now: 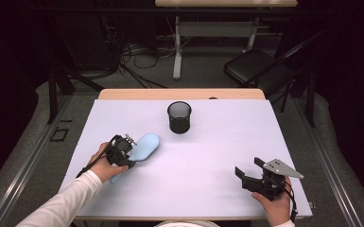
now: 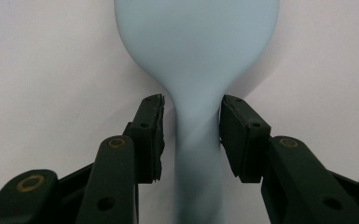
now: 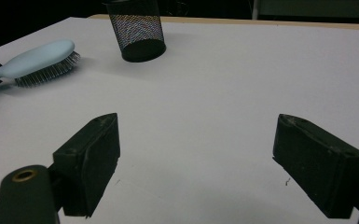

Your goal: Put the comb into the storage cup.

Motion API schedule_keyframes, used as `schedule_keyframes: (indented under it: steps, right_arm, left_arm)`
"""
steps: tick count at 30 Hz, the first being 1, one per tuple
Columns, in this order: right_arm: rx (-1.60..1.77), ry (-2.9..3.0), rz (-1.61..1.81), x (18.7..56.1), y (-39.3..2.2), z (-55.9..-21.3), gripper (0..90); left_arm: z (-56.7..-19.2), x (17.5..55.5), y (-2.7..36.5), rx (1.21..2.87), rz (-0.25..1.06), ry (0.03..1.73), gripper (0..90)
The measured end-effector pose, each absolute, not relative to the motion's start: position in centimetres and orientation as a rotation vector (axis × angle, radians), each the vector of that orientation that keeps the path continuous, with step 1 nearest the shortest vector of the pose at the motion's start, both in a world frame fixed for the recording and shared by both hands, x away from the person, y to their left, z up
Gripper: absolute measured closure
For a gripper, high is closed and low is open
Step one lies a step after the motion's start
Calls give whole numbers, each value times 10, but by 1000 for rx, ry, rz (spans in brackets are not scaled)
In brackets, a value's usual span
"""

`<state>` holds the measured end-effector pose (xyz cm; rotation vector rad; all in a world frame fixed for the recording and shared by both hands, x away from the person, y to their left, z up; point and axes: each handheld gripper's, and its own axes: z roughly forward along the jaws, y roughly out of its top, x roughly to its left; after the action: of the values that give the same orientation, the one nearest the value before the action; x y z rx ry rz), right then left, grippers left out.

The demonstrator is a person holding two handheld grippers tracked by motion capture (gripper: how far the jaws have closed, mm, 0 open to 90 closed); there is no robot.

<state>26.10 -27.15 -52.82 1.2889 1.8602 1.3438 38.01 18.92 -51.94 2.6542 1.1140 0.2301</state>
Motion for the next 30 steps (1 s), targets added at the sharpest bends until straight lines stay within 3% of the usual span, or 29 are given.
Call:
schedule_keyframes:
  steps: [30]
  right_arm:
    - [1287,1864,1340,262,-272,-529,144]
  left_arm:
    - [-527,390,183,2693,182,1121,658]
